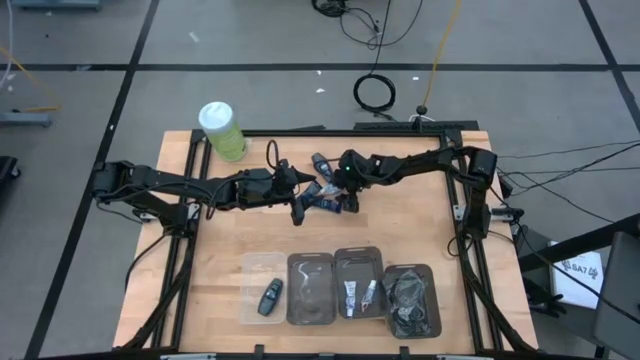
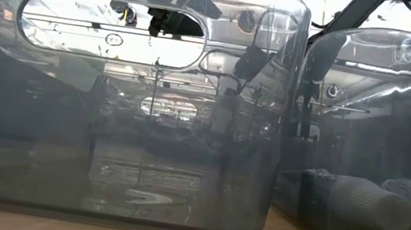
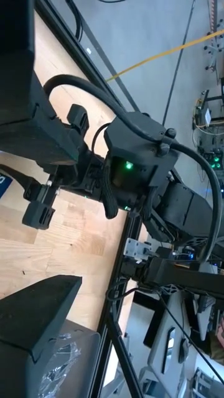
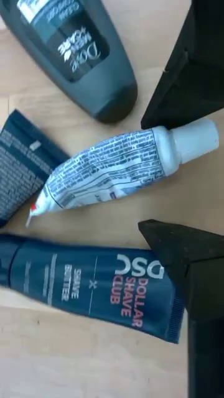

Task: Pick & Place Travel size toiletries
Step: Put the white toothpaste into the middle black bin

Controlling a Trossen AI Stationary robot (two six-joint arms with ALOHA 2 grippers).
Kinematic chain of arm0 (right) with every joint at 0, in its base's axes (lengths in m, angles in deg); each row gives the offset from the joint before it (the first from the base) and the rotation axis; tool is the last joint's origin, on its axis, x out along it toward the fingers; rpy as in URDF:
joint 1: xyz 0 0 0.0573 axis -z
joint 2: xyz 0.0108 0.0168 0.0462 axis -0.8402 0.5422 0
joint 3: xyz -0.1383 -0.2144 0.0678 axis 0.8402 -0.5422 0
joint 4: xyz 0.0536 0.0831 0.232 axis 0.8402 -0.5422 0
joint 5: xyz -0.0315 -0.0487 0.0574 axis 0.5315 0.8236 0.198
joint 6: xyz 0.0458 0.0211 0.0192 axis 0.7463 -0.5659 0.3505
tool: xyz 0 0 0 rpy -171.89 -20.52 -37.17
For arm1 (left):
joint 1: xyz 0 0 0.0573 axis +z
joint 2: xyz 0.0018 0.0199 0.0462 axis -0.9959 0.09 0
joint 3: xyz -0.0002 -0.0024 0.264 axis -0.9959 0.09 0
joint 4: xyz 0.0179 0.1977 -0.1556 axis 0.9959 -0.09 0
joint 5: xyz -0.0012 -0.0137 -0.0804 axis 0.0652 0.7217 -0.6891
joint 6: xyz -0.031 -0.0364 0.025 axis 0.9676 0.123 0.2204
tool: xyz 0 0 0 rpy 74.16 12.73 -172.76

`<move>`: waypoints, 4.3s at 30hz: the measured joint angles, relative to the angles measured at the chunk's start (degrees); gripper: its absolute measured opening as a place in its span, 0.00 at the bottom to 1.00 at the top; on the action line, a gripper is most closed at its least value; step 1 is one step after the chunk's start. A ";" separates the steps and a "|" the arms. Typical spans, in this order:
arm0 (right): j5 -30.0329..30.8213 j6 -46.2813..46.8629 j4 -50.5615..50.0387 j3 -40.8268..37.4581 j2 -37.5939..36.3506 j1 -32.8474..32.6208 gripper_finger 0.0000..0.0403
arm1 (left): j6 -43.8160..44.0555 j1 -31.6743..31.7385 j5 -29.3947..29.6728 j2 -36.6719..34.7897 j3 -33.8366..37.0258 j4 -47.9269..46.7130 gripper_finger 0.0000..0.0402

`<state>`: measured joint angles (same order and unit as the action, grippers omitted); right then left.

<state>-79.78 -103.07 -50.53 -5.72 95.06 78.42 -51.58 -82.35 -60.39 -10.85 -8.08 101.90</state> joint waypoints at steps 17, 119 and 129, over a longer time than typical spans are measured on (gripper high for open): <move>-0.52 0.12 -0.52 -0.09 0.04 -0.04 0.19 | 0.04 0.01 0.02 0.00 0.00 -0.71 0.73; 0.00 19.81 12.01 -24.03 -39.74 -38.64 0.16 | 0.76 0.02 0.23 -0.02 0.00 -1.14 0.73; 0.04 22.13 6.69 -20.73 -39.48 -39.35 0.16 | 0.61 0.07 0.24 -0.02 0.00 -1.14 0.73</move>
<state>-79.74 -80.94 -43.83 -26.45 55.58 39.07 -50.97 -82.29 -60.15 -10.87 -8.08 100.77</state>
